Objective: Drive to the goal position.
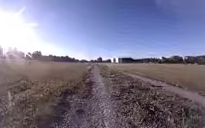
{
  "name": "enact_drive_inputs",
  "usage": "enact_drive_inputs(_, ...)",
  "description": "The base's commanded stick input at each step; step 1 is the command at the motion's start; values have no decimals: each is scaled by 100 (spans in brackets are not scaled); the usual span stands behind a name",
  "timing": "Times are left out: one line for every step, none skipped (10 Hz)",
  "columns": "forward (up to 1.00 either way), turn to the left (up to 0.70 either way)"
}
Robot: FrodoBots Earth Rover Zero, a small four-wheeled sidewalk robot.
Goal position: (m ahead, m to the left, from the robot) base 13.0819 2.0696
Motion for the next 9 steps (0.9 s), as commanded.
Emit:
enact_drive_inputs(50,0)
enact_drive_inputs(50,0)
enact_drive_inputs(50,0)
enact_drive_inputs(50,0)
enact_drive_inputs(50,0)
enact_drive_inputs(50,0)
enact_drive_inputs(50,0)
enact_drive_inputs(50,0)
enact_drive_inputs(50,0)
